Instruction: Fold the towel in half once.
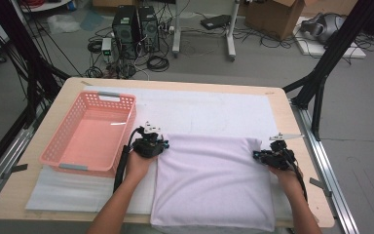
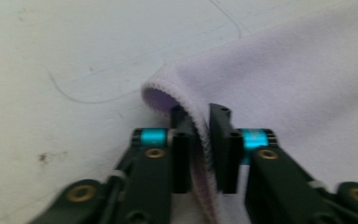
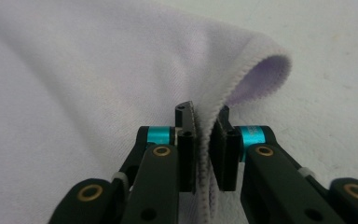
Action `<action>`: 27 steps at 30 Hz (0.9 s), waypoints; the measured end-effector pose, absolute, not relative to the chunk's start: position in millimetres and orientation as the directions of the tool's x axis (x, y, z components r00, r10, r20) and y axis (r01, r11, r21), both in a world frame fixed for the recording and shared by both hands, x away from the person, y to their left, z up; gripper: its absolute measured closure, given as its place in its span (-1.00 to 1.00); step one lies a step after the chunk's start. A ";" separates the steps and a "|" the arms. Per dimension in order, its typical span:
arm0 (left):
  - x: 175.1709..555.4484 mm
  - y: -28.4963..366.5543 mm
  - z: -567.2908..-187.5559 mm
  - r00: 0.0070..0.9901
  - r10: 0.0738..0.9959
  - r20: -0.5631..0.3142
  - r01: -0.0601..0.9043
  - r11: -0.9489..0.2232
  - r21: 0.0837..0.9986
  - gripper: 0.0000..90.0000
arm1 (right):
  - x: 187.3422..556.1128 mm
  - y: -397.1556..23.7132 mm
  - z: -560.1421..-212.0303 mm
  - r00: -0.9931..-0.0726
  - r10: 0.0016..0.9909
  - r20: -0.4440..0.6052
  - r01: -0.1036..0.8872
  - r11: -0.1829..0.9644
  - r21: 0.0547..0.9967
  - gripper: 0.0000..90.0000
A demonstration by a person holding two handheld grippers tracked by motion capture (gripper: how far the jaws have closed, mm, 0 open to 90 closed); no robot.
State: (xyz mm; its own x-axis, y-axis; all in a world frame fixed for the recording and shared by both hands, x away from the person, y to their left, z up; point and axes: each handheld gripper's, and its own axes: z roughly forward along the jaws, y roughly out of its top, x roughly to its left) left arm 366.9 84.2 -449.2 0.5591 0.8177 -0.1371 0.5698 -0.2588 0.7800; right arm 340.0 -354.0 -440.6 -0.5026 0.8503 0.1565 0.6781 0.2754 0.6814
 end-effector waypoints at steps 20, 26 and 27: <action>440.2 89.4 -410.3 0.470 0.871 -0.141 0.496 -0.128 0.859 0.89 | 405.5 -355.3 -411.9 -0.450 0.893 0.025 0.506 0.232 0.831 0.88; 455.7 95.6 -401.6 0.443 0.883 -0.154 0.469 -0.082 0.879 0.94 | 423.4 -353.4 -407.6 -0.420 0.906 0.040 0.492 0.191 0.849 0.89; 456.0 96.1 -400.6 0.439 0.885 -0.158 0.459 -0.069 0.886 0.94 | 424.8 -352.4 -406.8 -0.415 0.909 0.043 0.485 0.181 0.855 0.89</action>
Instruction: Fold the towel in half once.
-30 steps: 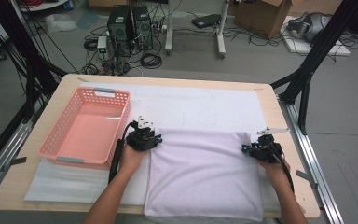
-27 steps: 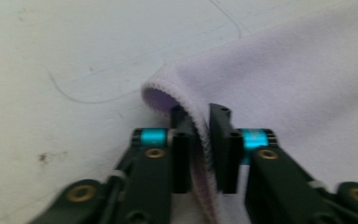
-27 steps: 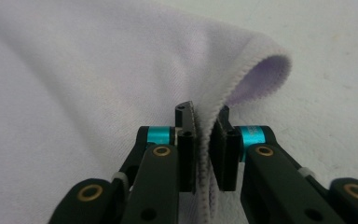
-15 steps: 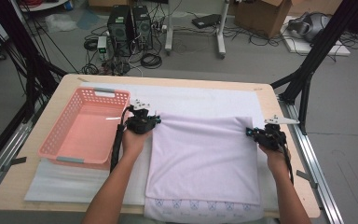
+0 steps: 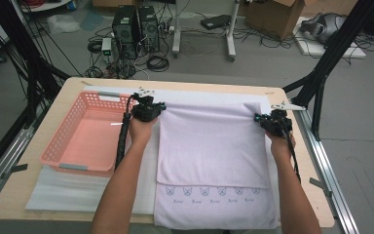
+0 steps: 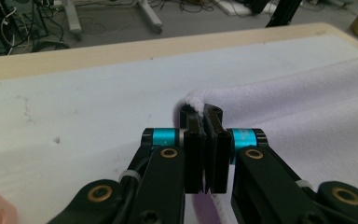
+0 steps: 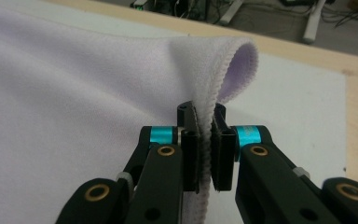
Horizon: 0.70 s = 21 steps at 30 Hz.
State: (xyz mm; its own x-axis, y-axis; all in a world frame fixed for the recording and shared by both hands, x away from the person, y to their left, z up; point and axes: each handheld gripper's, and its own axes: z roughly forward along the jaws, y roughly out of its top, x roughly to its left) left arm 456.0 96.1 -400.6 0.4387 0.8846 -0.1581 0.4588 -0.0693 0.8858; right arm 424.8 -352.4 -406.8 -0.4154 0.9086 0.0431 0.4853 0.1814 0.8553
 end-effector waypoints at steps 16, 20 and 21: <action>426.7 90.3 -414.0 0.463 0.864 -0.196 0.510 -0.078 0.857 0.02 | 418.3 -361.4 -405.4 -0.357 0.930 0.089 0.560 0.137 0.817 0.26; 410.1 91.6 -414.9 0.476 0.857 -0.197 0.507 -0.084 0.858 0.01 | 403.4 -365.1 -402.8 -0.381 0.920 0.095 0.562 0.149 0.814 0.25; 404.4 92.5 -416.4 0.478 0.855 -0.203 0.502 -0.076 0.861 0.01 | 399.0 -366.4 -402.6 -0.387 0.917 0.101 0.563 0.148 0.813 0.24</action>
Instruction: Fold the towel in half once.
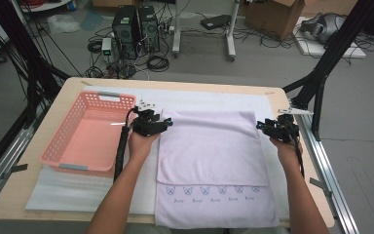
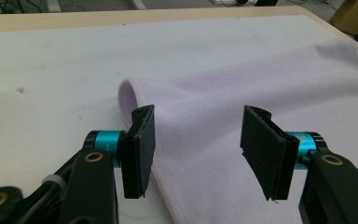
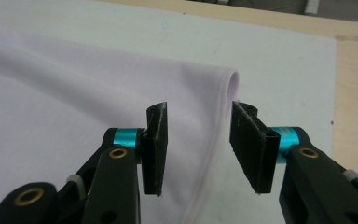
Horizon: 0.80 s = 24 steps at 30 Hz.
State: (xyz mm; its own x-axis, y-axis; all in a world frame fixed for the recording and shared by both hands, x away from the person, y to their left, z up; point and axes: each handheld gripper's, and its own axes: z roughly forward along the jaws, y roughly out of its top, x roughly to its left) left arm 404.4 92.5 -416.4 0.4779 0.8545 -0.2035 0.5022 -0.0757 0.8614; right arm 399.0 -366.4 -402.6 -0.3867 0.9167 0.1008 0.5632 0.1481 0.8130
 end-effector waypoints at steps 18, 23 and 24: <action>305.1 106.9 -445.6 0.580 0.770 -0.264 0.502 -0.083 0.861 -0.09 | 303.8 -375.2 -424.1 -0.475 0.876 0.090 0.567 0.226 0.792 0.24; 286.8 115.2 -451.2 0.583 0.757 -0.294 0.526 -0.077 0.847 -0.19 | 283.4 -375.3 -432.1 -0.472 0.876 0.104 0.569 0.212 0.795 0.14; 284.4 116.4 -450.7 0.585 0.757 -0.290 0.524 -0.080 0.848 -0.20 | 278.7 -374.9 -432.2 -0.471 0.875 0.109 0.570 0.208 0.795 0.11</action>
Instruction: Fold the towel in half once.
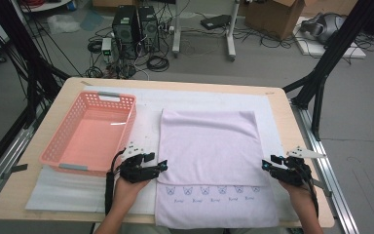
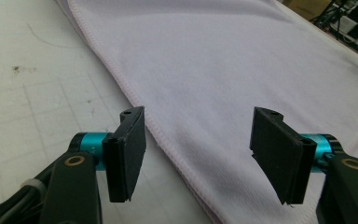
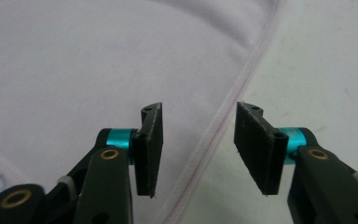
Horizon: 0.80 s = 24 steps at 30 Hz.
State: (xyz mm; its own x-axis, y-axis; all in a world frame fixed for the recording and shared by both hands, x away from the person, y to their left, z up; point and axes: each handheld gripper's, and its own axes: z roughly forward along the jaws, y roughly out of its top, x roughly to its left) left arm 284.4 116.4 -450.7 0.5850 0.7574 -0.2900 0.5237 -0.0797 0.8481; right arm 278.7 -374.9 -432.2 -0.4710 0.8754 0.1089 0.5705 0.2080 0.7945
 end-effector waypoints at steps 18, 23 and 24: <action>236.2 105.4 -456.0 0.558 0.788 -0.259 0.576 -0.144 0.804 0.33 | 220.9 -382.4 -436.5 -0.510 0.854 0.099 0.559 0.242 0.793 0.53; 234.8 103.2 -456.5 0.546 0.804 -0.235 0.563 -0.144 0.814 0.39 | 220.9 -372.2 -442.1 -0.518 0.849 0.103 0.578 0.258 0.774 0.53; 234.9 102.6 -456.5 0.551 0.804 -0.225 0.558 -0.154 0.815 0.41 | 221.7 -370.5 -443.5 -0.515 0.852 0.098 0.581 0.262 0.771 0.52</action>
State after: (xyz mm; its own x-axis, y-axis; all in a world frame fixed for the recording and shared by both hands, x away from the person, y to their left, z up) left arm 234.9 102.6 -456.5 0.5508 0.8038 -0.2247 0.5581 -0.1544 0.8153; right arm 221.7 -370.5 -443.5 -0.5145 0.8519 0.0981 0.5808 0.2621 0.7707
